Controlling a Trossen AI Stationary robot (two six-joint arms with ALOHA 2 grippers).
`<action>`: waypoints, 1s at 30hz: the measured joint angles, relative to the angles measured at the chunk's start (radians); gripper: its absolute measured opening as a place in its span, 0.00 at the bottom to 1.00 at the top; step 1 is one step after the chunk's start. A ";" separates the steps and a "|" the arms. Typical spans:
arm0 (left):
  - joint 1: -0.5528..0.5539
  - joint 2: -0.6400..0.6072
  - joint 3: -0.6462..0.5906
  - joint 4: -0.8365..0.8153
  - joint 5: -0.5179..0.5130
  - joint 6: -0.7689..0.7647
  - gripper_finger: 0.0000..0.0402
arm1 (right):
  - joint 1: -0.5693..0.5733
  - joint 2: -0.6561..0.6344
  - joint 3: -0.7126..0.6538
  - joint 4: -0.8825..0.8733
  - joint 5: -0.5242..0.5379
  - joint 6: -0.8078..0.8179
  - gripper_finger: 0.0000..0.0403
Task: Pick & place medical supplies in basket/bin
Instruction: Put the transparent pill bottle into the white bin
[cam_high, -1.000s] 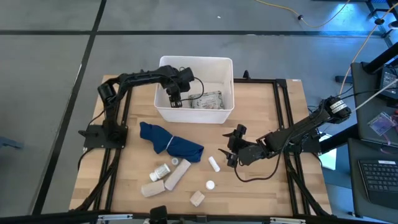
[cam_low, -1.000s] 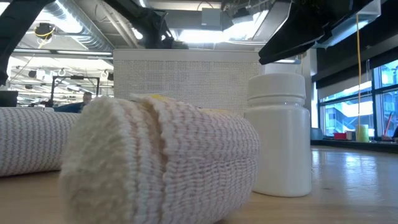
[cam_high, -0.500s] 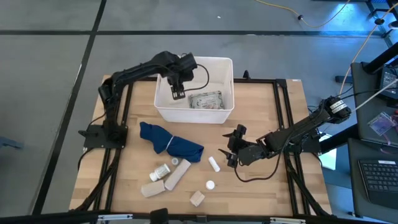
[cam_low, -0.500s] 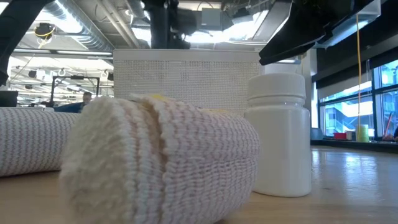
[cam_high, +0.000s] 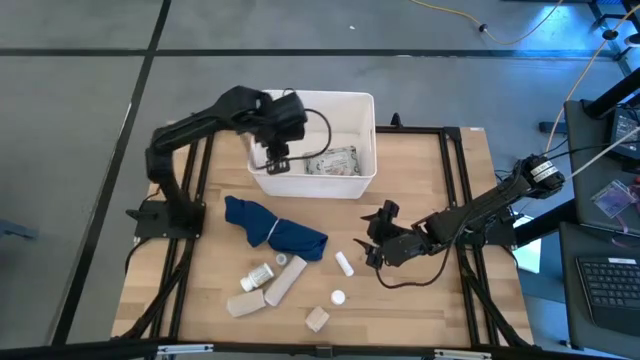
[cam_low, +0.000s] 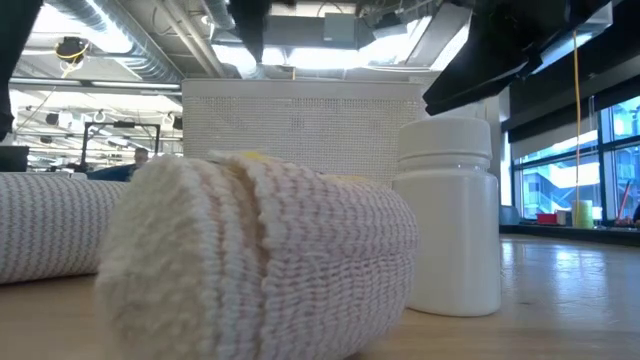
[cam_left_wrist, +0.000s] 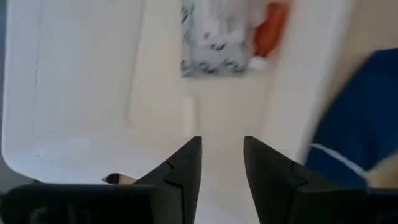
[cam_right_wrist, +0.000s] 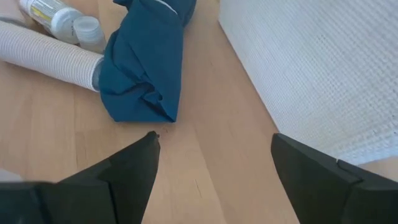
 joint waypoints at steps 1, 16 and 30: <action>-0.024 -0.022 0.000 0.000 0.001 -0.017 0.28 | 0.000 0.000 0.000 0.000 0.000 0.006 0.76; -0.516 -0.136 0.000 0.001 0.048 -0.228 0.35 | 0.000 0.000 0.000 -0.003 -0.017 0.036 0.76; -0.782 0.162 -0.001 0.002 0.045 -0.311 0.46 | 0.000 0.000 0.000 -0.002 -0.025 0.052 0.76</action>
